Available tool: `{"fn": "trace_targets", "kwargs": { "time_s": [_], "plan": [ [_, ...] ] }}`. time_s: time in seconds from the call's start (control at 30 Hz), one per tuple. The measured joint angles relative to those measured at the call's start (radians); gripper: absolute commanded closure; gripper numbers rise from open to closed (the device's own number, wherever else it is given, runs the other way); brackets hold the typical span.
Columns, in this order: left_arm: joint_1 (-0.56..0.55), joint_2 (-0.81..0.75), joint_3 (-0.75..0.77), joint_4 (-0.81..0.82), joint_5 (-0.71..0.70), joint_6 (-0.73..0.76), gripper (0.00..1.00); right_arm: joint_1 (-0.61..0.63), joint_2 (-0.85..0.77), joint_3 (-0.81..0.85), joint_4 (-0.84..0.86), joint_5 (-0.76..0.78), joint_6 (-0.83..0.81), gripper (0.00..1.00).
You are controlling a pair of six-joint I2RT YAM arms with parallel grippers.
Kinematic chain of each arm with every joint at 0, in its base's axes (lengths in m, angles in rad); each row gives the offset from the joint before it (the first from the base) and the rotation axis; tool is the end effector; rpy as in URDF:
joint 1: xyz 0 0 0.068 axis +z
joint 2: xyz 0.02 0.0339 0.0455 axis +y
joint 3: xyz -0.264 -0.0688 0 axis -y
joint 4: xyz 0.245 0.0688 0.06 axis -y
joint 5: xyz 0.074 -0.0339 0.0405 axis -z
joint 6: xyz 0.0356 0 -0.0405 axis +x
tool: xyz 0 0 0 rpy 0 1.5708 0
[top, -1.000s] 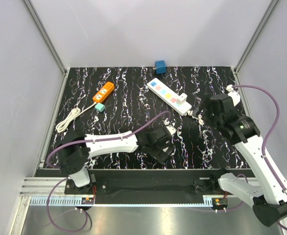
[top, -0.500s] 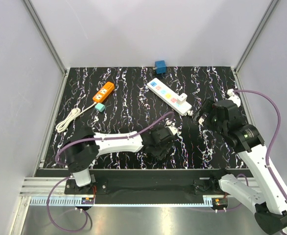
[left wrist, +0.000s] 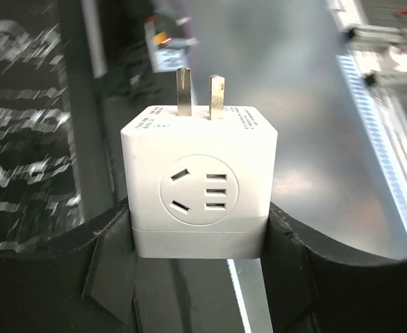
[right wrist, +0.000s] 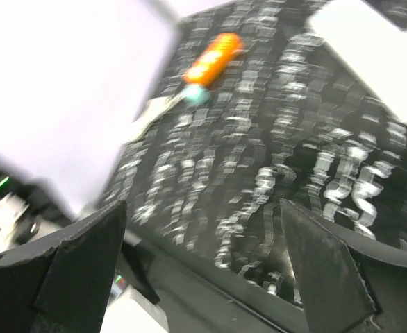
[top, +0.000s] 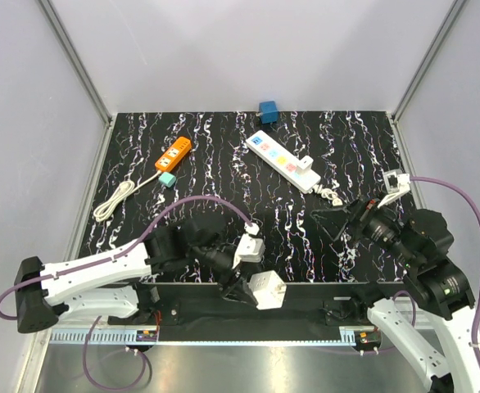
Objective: Insert the plug
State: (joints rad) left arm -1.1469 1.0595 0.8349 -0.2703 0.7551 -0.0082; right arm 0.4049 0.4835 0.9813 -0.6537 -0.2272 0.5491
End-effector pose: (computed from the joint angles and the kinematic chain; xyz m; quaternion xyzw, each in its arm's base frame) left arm 0.0728 -0.2206 0.3002 0.5894 0.5705 -0.5253 0.2262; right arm 0.0706 0.0390 0.3891 -0.0191 0.7585 0.3730 0.5341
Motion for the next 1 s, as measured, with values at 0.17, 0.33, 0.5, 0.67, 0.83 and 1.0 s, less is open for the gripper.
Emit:
{"fn": "trace_targets", "kwargs": {
  "time_s": [0.17,0.33,0.5,0.67,0.83,1.0],
  "plan": [
    [0.006,-0.017,-0.006,0.009,0.116,0.050,1.00,0.000,0.001,0.000,0.052,-0.165,-0.019,0.03],
    [0.020,0.023,0.002,0.004,0.127,0.068,1.00,0.000,0.017,-0.003,0.069,-0.234,-0.024,0.03],
    [0.069,0.026,0.003,0.028,0.119,0.031,1.00,0.000,0.038,-0.027,0.103,-0.281,-0.016,0.03],
    [0.229,0.045,0.013,0.057,-0.038,-0.055,1.00,0.000,0.058,-0.037,0.124,-0.279,0.027,0.04],
    [0.335,0.282,0.087,0.033,-0.133,-0.072,1.00,0.000,0.082,-0.080,0.134,-0.206,0.054,0.05],
    [0.334,0.321,0.008,0.129,-0.014,-0.146,1.00,0.000,0.125,-0.151,0.130,-0.185,0.063,0.05]
  ]
}}
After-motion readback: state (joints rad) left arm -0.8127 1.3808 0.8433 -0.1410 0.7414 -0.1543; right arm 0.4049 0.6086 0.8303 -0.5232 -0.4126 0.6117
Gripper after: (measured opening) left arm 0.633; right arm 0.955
